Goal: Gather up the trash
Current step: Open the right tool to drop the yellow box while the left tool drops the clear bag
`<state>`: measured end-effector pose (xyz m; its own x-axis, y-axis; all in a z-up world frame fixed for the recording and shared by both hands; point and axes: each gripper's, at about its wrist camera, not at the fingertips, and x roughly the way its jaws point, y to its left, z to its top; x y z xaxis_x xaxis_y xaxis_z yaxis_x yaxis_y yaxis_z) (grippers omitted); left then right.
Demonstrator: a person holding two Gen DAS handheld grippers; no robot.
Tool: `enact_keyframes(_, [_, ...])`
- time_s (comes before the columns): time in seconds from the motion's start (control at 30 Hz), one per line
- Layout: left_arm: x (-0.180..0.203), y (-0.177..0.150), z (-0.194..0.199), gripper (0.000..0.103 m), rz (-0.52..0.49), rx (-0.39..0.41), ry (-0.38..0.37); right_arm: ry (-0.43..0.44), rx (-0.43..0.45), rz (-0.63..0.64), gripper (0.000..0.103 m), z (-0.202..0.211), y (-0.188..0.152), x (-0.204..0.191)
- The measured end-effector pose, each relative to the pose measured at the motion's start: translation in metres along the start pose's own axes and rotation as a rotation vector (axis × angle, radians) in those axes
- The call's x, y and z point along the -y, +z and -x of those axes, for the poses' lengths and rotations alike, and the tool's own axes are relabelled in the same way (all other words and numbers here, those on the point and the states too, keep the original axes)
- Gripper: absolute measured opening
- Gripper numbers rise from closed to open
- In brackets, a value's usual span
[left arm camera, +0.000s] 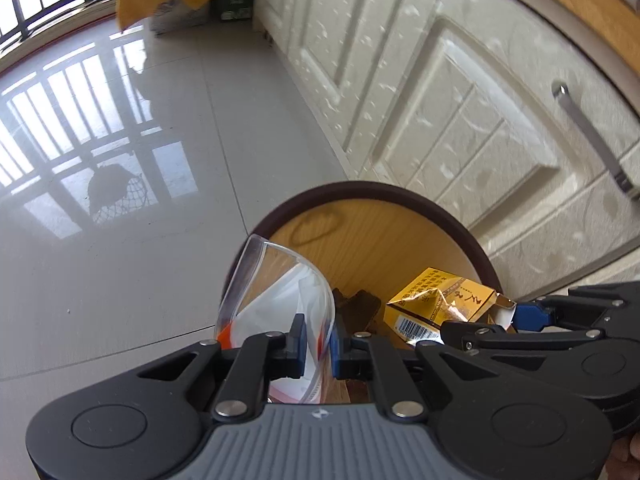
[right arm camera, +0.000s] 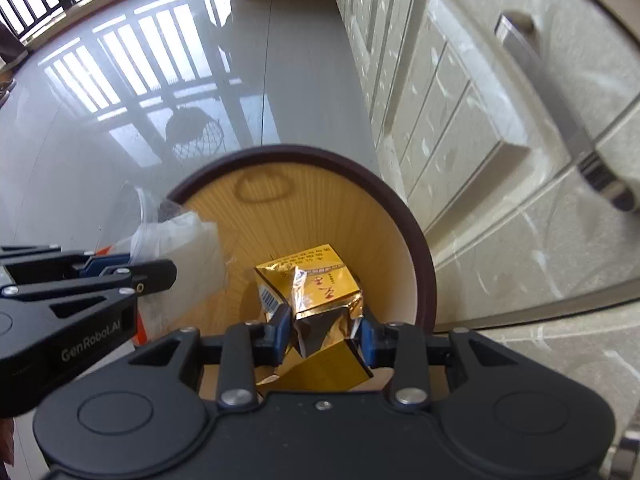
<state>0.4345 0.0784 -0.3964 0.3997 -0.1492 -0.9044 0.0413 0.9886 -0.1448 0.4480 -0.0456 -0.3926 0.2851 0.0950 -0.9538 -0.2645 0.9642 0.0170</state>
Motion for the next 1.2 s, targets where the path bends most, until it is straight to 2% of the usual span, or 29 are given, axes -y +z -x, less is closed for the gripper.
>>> enact_keyframes(0.2, [0.008,0.0,-0.025,0.013,-0.069,-0.068,0.01,0.0,-0.065,0.021,0.036,-0.019,0.0,0.004])
enact_keyframes(0.43, [0.004,-0.004,-0.038,0.013,-0.098,-0.121,0.032,0.029,-0.085,0.036,0.037,-0.022,0.0,0.001])
enact_keyframes(0.63, [0.001,-0.003,-0.037,0.016,-0.095,-0.126,0.034,0.038,-0.075,0.035,0.038,-0.022,0.0,0.001])
enact_keyframes(0.9, [0.003,-0.001,-0.039,0.016,-0.096,-0.128,0.032,0.026,-0.085,0.08,0.057,-0.025,-0.003,-0.002])
enact_keyframes(1.07, [0.002,-0.002,-0.04,0.017,-0.092,-0.132,0.03,0.002,-0.106,0.114,0.061,-0.025,-0.006,-0.003])
enact_keyframes(1.2, [0.003,-0.003,-0.042,0.04,-0.094,-0.136,0.044,-0.013,-0.12,0.117,0.062,-0.024,-0.009,-0.001])
